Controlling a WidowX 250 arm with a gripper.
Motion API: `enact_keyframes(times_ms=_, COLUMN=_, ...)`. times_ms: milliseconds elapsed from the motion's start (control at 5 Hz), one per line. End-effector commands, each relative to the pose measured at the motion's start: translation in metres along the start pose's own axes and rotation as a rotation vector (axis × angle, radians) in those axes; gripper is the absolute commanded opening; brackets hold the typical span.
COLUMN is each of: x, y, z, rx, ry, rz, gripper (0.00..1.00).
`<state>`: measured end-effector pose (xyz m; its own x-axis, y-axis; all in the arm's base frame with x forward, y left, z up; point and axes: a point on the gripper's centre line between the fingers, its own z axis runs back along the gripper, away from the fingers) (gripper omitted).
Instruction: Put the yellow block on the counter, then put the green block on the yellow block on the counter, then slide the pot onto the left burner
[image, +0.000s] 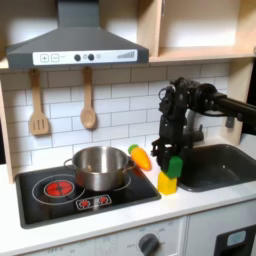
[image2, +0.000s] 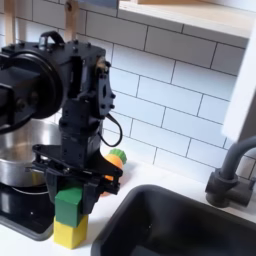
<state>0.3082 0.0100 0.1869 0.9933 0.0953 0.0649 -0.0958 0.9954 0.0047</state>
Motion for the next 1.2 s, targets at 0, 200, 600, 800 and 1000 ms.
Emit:
enact_keyframes(times_ms=0, x=-0.0001, y=0.0032, z=-0.0004, rx=-0.002, ry=0.007, rz=-0.005, gripper=0.0)
enact_keyframes(times_ms=200, x=-0.0011, y=0.0061, z=-0.0003, rx=-0.001, ry=0.012, rz=-0.002, gripper=0.0)
enact_keyframes(times_ms=600, x=-0.0015, y=0.0125, z=-0.0004, rx=0.003, ry=0.011, rz=0.006, gripper=0.0)
enact_keyframes(times_ms=800, x=-0.003, y=0.0119, z=-0.0011, rx=0.001, ry=0.015, rz=0.0, gripper=0.0)
enact_keyframes(times_ms=1000, x=-0.0018, y=0.0119, z=-0.0002, rx=0.004, ry=0.011, rz=0.006, gripper=0.0)
